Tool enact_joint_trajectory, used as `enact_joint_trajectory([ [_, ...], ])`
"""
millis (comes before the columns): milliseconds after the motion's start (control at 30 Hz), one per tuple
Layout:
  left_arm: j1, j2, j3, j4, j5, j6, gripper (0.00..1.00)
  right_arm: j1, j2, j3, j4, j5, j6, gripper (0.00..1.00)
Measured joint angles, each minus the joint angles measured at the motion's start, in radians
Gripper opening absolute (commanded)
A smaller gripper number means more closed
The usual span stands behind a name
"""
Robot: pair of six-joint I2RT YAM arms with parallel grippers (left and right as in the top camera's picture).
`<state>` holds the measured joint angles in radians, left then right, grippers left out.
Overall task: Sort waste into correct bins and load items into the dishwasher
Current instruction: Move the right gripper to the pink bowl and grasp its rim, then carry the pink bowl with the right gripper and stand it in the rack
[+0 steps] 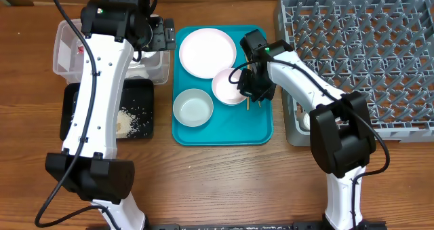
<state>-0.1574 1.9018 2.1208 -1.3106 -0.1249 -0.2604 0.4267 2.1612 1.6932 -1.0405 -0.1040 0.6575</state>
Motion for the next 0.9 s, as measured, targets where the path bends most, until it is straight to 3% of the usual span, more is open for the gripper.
enact_joint_trajectory([
  [267, 0.000, 0.000, 0.000, 0.000, 0.000, 0.000, 1.00, -0.042, 0.002, 0.070, -0.117, -0.001, -0.021, 0.04],
  [500, 0.000, 0.000, 0.000, 0.000, 0.000, 0.000, 1.00, -0.108, -0.012, 0.365, -0.258, 0.022, -0.133, 0.04],
  [700, 0.000, 0.000, 0.000, 0.000, 0.000, 0.000, 1.00, -0.146, -0.119, 0.615, -0.343, 0.241, -0.175, 0.04],
  [900, 0.000, 0.000, 0.000, 0.000, 0.000, 0.000, 1.00, -0.194, -0.198, 0.655, -0.284, 0.661, -0.188, 0.04],
])
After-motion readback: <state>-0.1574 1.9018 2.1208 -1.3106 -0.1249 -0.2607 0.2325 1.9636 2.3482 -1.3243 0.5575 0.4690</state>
